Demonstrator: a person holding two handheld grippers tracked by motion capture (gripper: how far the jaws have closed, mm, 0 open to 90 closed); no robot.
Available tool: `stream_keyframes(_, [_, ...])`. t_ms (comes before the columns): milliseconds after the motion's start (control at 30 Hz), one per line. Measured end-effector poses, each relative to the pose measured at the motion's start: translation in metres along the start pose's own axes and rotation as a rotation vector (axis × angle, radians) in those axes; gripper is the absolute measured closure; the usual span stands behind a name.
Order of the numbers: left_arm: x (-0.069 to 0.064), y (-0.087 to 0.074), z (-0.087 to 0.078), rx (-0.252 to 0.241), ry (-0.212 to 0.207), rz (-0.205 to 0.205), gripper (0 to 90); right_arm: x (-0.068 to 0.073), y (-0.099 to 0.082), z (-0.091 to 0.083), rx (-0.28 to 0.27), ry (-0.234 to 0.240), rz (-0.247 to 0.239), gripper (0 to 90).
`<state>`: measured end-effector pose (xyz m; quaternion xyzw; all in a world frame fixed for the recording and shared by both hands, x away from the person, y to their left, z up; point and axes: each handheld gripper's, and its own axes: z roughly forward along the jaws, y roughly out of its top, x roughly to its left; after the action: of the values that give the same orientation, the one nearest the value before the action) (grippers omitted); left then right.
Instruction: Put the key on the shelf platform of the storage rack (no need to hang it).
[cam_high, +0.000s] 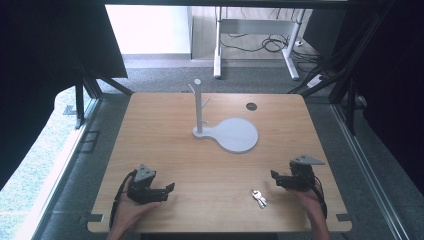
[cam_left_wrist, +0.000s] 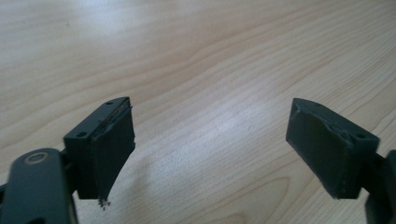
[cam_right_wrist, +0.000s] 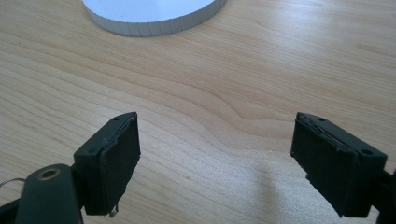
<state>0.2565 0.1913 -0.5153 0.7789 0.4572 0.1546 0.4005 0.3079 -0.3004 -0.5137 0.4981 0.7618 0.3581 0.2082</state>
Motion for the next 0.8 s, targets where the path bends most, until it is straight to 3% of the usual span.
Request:
stream_keyframes(133, [0.001,0.003,-0.004,-0.024,-0.033,-0.004,19.5,0.002,0.001,-0.001,0.030,0.010,-0.016,18.9])
stream_keyframes(267, [-0.004,0.006,-0.006,-0.006,-0.013,0.023,22.2,0.004,-0.001,-0.002,0.072,0.001,-0.035,15.9])
stream_keyframes(433, [-0.008,0.008,-0.009,-0.002,-0.031,0.025,27.2,0.001,0.002,-0.007,0.074,-0.005,-0.012,14.3])
stream_keyframes(467, [-0.012,0.011,-0.011,-0.021,-0.034,0.032,27.6,0.000,0.002,-0.009,0.079,-0.012,-0.011,14.4])
stream_keyframes(600, [-0.018,0.013,-0.011,-0.018,-0.029,0.048,26.4,-0.003,0.000,-0.012,0.089,-0.009,-0.002,14.8])
stream_keyframes(800, [-0.012,0.012,-0.012,-0.004,-0.016,0.024,26.6,-0.006,-0.001,-0.013,0.083,-0.002,0.009,17.8])
